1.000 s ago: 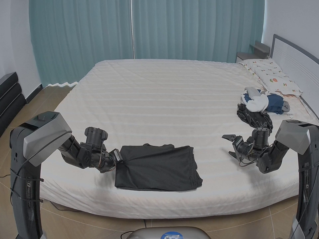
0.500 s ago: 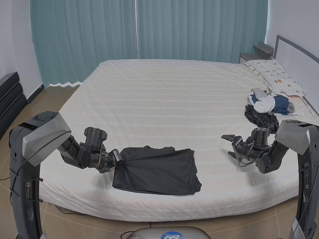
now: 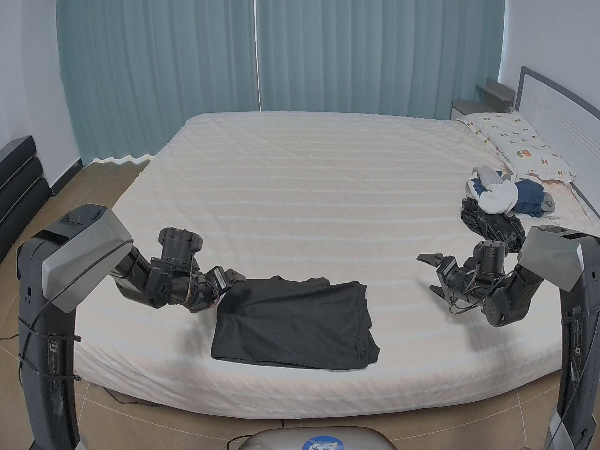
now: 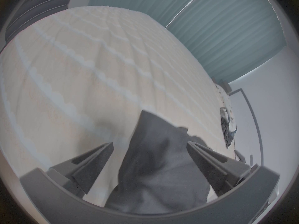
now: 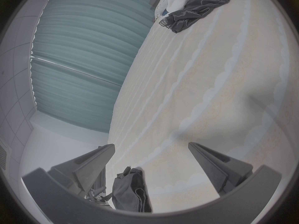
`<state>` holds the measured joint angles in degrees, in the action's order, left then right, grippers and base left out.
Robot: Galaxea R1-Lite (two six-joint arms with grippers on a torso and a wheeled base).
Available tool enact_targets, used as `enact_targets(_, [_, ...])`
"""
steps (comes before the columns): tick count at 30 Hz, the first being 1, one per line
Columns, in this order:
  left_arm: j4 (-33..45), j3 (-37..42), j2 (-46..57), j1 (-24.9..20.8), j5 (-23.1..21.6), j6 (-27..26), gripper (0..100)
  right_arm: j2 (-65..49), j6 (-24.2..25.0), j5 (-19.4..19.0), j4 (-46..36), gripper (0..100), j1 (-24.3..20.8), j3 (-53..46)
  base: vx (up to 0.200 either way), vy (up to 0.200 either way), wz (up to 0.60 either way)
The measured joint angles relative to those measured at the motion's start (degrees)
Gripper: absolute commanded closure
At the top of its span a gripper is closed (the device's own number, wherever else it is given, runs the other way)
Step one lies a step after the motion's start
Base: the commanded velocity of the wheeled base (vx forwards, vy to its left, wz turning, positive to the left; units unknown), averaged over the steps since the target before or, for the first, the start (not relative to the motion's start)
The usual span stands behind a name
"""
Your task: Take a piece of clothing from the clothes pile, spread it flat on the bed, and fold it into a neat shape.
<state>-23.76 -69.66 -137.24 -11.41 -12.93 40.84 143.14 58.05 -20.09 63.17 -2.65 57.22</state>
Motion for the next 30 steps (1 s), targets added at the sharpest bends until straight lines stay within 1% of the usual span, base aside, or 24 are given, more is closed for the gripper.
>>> enact_targets(7, [0.11,-8.46,-2.91,-0.40,2.46,6.68,0,0.07,-0.85,0.06,0.00,0,-0.20,-0.15,0.000,0.000,0.00])
enact_targets(11, [0.61,-10.69,-5.03,-1.27,3.30,7.39,0,0.29,-1.65,0.11,0.00,0,-0.38,-0.30,0.000,0.000,0.00])
enact_targets(17, [0.61,-11.37,-6.58,-1.32,3.41,7.33,0,0.51,-1.72,0.09,-0.02,0,-0.40,-0.34,0.000,0.000,0.00])
enact_targets(18, [0.63,-11.41,-6.72,-1.38,3.39,7.33,100,0.52,-1.72,0.09,0.00,0,-0.41,-0.34,0.000,0.000,0.00])
enact_targets(25, [0.80,-11.51,-7.25,-1.46,3.58,7.33,100,0.63,-2.13,0.11,0.00,0,-0.46,-0.37,0.000,0.000,0.00])
enact_targets(30, [0.52,-12.03,-7.79,-1.43,6.70,7.36,100,0.63,-2.13,0.11,0.00,0,-0.51,-0.37,0.000,0.000,0.00])
